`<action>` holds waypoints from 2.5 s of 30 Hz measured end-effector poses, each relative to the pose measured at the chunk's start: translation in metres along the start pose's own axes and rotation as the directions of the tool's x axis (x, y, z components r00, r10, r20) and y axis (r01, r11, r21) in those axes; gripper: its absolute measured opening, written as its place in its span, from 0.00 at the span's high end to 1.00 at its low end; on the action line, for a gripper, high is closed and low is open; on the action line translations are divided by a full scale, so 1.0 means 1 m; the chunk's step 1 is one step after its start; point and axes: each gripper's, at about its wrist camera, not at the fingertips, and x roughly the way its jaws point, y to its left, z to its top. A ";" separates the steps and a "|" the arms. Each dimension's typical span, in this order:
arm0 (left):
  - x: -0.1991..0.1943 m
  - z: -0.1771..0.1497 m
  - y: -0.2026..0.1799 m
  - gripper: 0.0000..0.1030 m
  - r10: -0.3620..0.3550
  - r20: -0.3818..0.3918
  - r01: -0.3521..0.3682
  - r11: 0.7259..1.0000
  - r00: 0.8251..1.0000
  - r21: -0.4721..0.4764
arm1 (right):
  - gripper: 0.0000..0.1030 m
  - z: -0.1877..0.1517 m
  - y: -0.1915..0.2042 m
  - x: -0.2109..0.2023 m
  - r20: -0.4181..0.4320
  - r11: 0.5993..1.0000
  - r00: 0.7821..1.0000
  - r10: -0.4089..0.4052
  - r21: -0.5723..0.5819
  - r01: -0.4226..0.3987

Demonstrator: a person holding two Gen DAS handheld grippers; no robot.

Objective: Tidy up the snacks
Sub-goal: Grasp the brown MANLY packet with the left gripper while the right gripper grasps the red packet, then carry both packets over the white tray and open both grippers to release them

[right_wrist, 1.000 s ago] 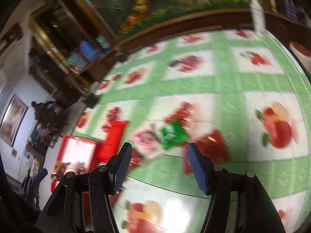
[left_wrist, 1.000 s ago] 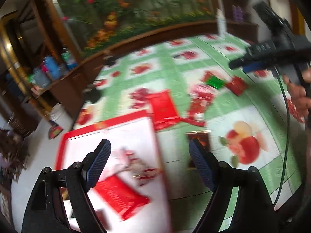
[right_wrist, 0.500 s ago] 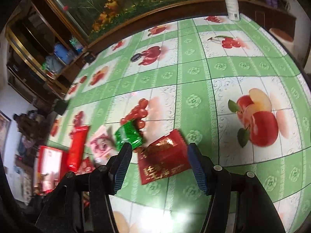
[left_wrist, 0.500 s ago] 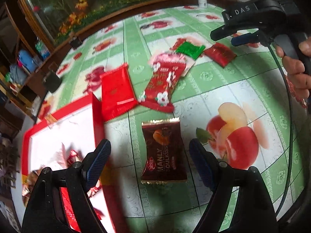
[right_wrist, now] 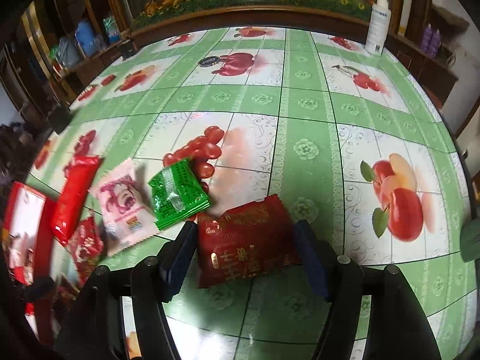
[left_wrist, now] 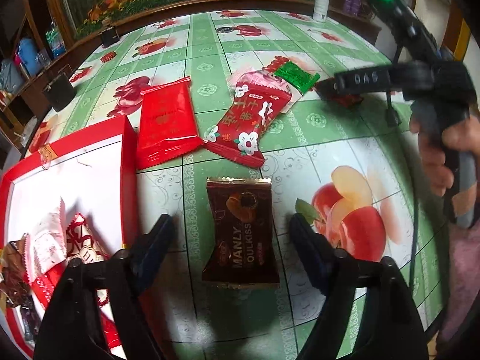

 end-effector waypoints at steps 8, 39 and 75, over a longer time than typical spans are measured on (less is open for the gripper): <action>-0.002 0.002 0.002 0.65 -0.007 0.017 0.007 1.000 1.000 -0.010 | 0.69 -0.003 0.006 -0.007 0.030 0.999 1.000 0.004 -0.044 -0.003; -0.074 0.000 0.009 0.69 -0.028 0.182 0.037 0.998 0.983 -0.050 | 0.75 0.009 -0.034 -0.056 0.182 0.822 0.836 0.518 0.165 -0.545; -0.116 -0.067 0.164 0.69 0.231 0.228 -0.138 0.922 0.946 -0.361 | 0.76 -0.047 0.223 -0.079 0.083 0.612 0.613 0.786 -0.248 -0.751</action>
